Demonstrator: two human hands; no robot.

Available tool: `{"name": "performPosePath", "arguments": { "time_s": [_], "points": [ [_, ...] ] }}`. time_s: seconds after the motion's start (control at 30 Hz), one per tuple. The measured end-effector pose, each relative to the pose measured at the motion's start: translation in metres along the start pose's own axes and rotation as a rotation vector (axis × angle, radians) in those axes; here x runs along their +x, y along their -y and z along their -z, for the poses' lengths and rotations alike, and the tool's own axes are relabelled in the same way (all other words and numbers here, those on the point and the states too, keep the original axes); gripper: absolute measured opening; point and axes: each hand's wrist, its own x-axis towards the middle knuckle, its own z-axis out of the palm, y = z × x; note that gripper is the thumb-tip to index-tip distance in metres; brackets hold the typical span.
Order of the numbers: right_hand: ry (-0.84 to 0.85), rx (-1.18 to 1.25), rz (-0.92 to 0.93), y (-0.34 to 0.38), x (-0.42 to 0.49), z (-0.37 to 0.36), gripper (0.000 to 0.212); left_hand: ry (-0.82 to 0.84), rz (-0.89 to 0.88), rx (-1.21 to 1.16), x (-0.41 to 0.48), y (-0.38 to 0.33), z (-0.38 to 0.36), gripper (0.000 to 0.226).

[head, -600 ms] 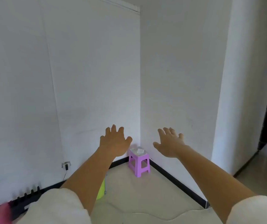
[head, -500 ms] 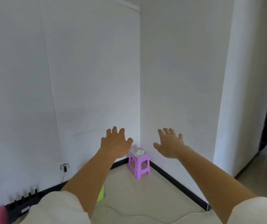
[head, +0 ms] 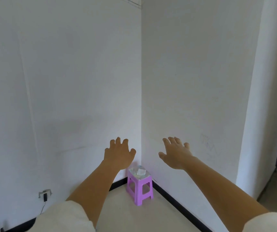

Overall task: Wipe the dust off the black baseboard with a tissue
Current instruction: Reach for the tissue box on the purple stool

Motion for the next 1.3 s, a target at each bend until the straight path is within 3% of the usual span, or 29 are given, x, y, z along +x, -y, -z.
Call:
{"name": "performPosePath", "arguments": {
  "time_s": [0.47, 0.83, 1.3],
  "points": [
    [0.072, -0.075, 0.039, -0.011, 0.294, -0.138, 0.06, 0.007, -0.019, 0.001, 0.294, 0.039, -0.134, 0.051],
    [0.196, -0.013, 0.003, -0.002, 0.513, -0.275, 0.057, 0.224, -0.027, -0.008, 0.524, 0.105, -0.256, 0.056],
    [0.444, 0.063, -0.008, -0.076, 0.798, -0.523, 0.051, 0.433, 0.077, -0.154, 0.805, 0.107, -0.518, 0.051]
  ]
}}
